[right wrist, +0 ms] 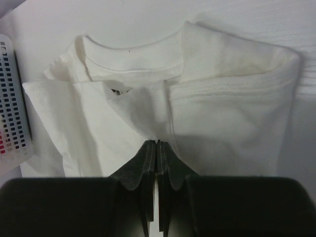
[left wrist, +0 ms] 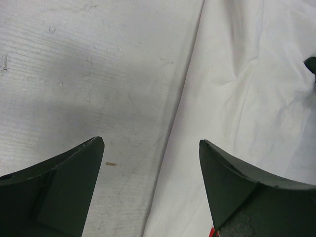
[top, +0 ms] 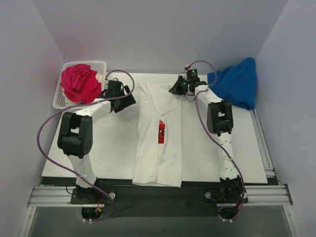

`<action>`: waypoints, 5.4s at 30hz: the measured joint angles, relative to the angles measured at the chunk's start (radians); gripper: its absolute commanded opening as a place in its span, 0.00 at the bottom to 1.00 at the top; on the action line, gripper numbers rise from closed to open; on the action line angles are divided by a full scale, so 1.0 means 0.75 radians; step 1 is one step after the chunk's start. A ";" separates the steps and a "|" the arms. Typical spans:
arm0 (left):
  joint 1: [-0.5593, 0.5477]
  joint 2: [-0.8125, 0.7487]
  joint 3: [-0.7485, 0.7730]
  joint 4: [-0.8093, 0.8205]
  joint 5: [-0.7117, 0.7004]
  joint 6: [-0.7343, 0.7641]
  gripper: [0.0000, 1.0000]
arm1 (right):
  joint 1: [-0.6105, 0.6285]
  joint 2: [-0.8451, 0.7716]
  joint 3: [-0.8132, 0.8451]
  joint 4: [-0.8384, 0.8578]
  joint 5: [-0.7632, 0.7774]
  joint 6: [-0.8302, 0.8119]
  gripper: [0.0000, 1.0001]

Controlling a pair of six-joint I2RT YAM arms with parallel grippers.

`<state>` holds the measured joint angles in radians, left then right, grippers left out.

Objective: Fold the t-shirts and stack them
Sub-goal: Fold the tshirt

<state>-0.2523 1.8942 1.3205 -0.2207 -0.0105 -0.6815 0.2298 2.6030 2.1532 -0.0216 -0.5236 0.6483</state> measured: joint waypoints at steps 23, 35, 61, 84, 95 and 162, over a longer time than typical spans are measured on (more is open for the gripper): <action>0.000 0.001 0.000 0.000 0.000 -0.017 0.89 | -0.055 -0.168 -0.251 0.092 0.122 -0.030 0.00; 0.000 0.028 0.017 0.008 0.011 -0.020 0.89 | -0.072 -0.167 -0.266 0.106 0.150 0.034 0.31; -0.231 0.445 0.444 0.088 0.009 0.055 0.89 | -0.020 -0.551 -0.636 -0.166 0.295 -0.151 0.18; -0.232 0.484 0.504 0.039 -0.063 0.021 0.89 | 0.013 -0.484 -0.624 -0.216 0.338 -0.220 0.31; -0.232 0.484 0.504 0.040 -0.063 0.017 0.89 | 0.021 -0.450 -0.582 -0.235 0.344 -0.240 0.18; -0.192 0.245 0.213 0.124 -0.236 -0.042 0.89 | 0.053 -0.846 -0.868 -0.263 0.599 -0.265 0.34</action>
<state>-0.3962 2.0781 1.4803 -0.1276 -0.1875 -0.7132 0.2699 1.9686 1.5021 -0.2192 -0.0746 0.4496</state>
